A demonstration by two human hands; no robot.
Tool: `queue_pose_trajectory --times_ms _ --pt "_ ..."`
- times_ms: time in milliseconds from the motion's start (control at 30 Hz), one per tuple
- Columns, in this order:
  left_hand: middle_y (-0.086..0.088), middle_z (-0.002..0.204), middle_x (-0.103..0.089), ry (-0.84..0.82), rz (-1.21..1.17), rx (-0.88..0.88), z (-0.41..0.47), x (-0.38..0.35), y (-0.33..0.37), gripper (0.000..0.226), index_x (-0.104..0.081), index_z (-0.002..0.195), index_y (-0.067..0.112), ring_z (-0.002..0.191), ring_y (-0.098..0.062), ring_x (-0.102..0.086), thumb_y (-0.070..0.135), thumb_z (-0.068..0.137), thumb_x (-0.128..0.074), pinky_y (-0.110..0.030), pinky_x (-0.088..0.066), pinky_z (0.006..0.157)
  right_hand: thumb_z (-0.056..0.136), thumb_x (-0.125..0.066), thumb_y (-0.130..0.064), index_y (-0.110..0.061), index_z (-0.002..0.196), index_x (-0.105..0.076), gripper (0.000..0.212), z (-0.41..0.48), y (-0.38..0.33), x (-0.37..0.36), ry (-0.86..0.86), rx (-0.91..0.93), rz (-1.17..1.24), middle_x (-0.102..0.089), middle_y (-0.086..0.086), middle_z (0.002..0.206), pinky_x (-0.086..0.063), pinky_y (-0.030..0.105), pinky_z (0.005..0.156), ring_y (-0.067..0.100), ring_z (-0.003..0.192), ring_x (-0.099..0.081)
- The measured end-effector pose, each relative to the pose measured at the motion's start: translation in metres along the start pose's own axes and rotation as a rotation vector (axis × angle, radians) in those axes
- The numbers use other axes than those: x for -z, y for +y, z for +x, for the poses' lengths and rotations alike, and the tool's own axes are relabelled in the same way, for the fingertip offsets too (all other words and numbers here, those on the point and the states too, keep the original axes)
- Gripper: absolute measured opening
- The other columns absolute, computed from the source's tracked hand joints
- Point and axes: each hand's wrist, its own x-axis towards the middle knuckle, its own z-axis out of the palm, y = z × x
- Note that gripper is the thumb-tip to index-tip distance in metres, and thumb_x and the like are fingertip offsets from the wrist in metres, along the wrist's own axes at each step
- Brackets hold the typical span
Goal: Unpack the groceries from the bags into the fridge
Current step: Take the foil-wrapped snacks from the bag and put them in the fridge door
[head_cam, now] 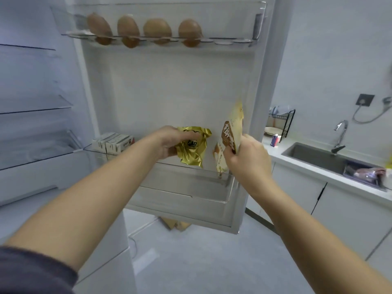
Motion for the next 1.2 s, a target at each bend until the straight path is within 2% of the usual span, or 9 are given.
queue_pose_trajectory --times_ms 100,200,333,400,500,700,900,1067,1200 --pt "-0.01 0.103 -0.072 -0.101 0.037 0.035 0.014 -0.008 -0.003 0.038 -0.065 0.109 0.004 0.079 -0.017 -0.069 0.02 0.077 -0.079 -0.025 -0.058 0.063 0.091 -0.051 -0.026 -0.018 0.079 -0.057 0.016 -0.006 -0.003 -0.004 -0.076 -0.088 -0.15 -0.05 -0.002 0.082 -0.036 0.031 0.06 0.023 0.078 -0.048" --pt "-0.007 0.094 -0.071 -0.195 0.066 0.076 0.022 -0.015 -0.01 0.023 -0.066 0.097 0.008 0.072 -0.015 -0.068 0.02 0.08 -0.077 -0.023 -0.058 0.063 0.092 -0.052 -0.026 -0.015 0.082 -0.062 0.018 -0.012 -0.005 -0.01 -0.065 -0.143 -0.153 -0.053 0.0 0.085 -0.04 0.032 0.06 0.023 0.079 -0.048" --pt "-0.009 0.108 -0.071 -0.257 0.191 0.158 0.032 -0.016 -0.02 0.043 -0.065 0.11 0.006 0.099 -0.023 -0.067 0.031 0.078 -0.079 -0.037 -0.055 0.092 0.094 -0.05 -0.027 -0.021 0.076 -0.057 0.02 -0.016 -0.007 -0.014 -0.068 -0.199 -0.123 -0.05 0.001 0.088 -0.044 0.034 0.059 0.022 0.074 -0.051" --pt "-0.009 0.112 -0.07 -0.285 0.255 0.188 0.034 -0.016 -0.022 0.049 -0.064 0.113 0.006 0.106 -0.024 -0.066 0.035 0.076 -0.079 -0.038 -0.052 0.097 0.094 -0.05 -0.027 -0.019 0.08 -0.063 0.021 -0.016 -0.006 -0.016 -0.097 -0.247 -0.087 -0.052 0.0 0.092 -0.05 0.038 0.064 0.022 0.076 -0.054" --pt "-0.009 0.106 -0.07 -0.337 0.296 0.215 0.036 -0.018 -0.023 0.037 -0.063 0.105 0.006 0.092 -0.02 -0.067 0.031 0.08 -0.076 -0.03 -0.056 0.084 0.095 -0.049 -0.032 -0.016 0.089 -0.067 0.025 -0.015 -0.004 -0.017 -0.134 -0.309 -0.078 -0.054 -0.001 0.097 -0.053 0.042 0.069 0.022 0.08 -0.056" --pt "-0.009 0.076 -0.068 -0.387 0.417 0.266 0.032 -0.025 -0.024 0.021 -0.063 0.09 0.003 0.053 -0.015 -0.068 0.024 0.088 -0.069 -0.024 -0.058 0.054 0.096 -0.043 -0.047 -0.02 0.067 -0.056 0.042 -0.018 -0.003 -0.015 -0.192 -0.348 -0.136 -0.052 -0.001 0.087 -0.044 0.034 0.059 0.021 0.074 -0.055" --pt "-0.009 0.081 -0.069 -0.451 0.518 0.285 0.029 -0.026 -0.024 0.019 -0.062 0.091 0.003 0.065 -0.018 -0.069 0.022 0.091 -0.066 -0.028 -0.06 0.063 0.087 -0.058 -0.041 -0.022 0.069 -0.047 0.029 -0.023 0.0 -0.014 -0.046 -0.302 -0.082 -0.047 -0.005 0.078 -0.028 0.029 0.053 0.014 0.069 -0.045" --pt "-0.014 0.11 -0.069 -0.498 0.609 0.302 0.03 -0.03 -0.025 0.029 -0.06 0.114 -0.003 0.106 -0.026 -0.066 0.021 0.097 -0.056 -0.037 -0.052 0.094 0.087 -0.061 -0.036 -0.022 0.063 -0.046 0.032 -0.027 0.003 -0.015 0.048 -0.268 -0.019 -0.049 -0.006 0.071 -0.027 0.029 0.052 0.017 0.072 -0.046" --pt "-0.015 0.097 -0.068 -0.48 0.69 0.302 0.034 -0.036 -0.022 0.033 -0.059 0.103 -0.003 0.088 -0.025 -0.068 0.029 0.096 -0.058 -0.032 -0.057 0.079 0.09 -0.058 -0.033 -0.014 0.068 -0.055 0.03 -0.027 0.003 -0.021 0.032 -0.243 -0.002 -0.052 -0.002 0.07 -0.032 0.03 0.052 0.019 0.069 -0.048"
